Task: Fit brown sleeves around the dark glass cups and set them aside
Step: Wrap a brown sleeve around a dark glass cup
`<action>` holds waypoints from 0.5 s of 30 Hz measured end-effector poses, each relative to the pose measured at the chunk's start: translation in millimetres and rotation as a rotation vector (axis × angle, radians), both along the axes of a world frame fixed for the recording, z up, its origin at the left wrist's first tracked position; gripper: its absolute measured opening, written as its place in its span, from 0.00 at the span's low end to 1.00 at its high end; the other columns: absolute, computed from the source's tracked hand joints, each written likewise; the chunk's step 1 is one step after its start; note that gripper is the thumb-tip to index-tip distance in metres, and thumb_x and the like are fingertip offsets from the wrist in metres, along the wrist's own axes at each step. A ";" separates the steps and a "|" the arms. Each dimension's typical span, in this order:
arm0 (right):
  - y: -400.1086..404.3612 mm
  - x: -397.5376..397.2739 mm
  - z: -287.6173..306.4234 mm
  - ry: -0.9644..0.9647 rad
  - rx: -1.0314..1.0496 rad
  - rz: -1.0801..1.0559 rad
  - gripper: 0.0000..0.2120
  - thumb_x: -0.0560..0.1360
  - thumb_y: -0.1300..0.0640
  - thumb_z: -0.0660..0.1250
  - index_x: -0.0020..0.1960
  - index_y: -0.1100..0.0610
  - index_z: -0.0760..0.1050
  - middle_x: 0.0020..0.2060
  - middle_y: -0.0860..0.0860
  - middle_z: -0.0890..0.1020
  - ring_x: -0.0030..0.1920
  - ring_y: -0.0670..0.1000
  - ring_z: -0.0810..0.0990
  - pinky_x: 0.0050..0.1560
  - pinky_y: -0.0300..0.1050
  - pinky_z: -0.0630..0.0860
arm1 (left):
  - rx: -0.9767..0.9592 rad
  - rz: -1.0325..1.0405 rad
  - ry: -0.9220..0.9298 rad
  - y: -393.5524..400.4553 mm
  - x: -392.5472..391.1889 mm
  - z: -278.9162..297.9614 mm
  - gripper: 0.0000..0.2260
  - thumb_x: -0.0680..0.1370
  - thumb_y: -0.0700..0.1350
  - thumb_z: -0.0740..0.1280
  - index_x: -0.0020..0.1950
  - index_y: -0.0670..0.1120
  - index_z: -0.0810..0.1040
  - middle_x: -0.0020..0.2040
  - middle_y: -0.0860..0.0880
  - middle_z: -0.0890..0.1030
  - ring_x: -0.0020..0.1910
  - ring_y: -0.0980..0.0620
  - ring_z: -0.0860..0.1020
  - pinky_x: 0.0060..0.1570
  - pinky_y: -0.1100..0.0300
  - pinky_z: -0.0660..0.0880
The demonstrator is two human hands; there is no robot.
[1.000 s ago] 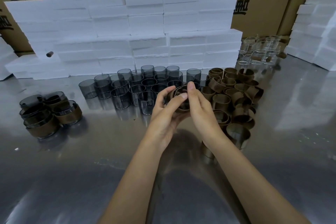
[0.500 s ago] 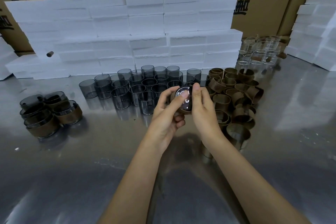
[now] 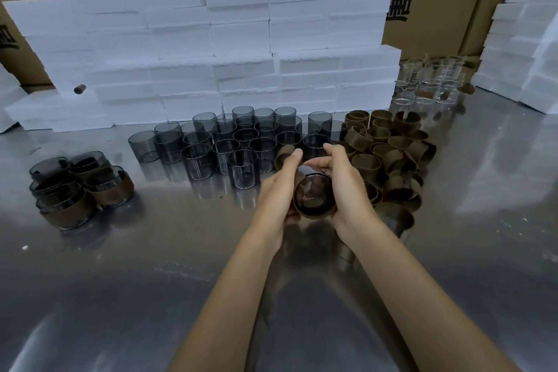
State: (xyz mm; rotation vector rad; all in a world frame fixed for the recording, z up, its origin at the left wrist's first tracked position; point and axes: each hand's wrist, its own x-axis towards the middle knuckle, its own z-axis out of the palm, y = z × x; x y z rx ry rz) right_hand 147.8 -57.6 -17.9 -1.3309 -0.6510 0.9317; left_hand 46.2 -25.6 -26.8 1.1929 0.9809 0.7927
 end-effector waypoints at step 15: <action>-3.4 -9.1 3.4 0.085 0.058 0.138 0.22 0.76 0.37 0.64 0.36 0.54 0.81 0.41 0.55 0.87 0.44 0.54 0.85 0.53 0.51 0.81 | -0.088 0.250 -0.345 -1.5 -4.1 5.2 0.12 0.78 0.47 0.69 0.34 0.48 0.83 0.35 0.47 0.84 0.33 0.51 0.83 0.37 0.59 0.79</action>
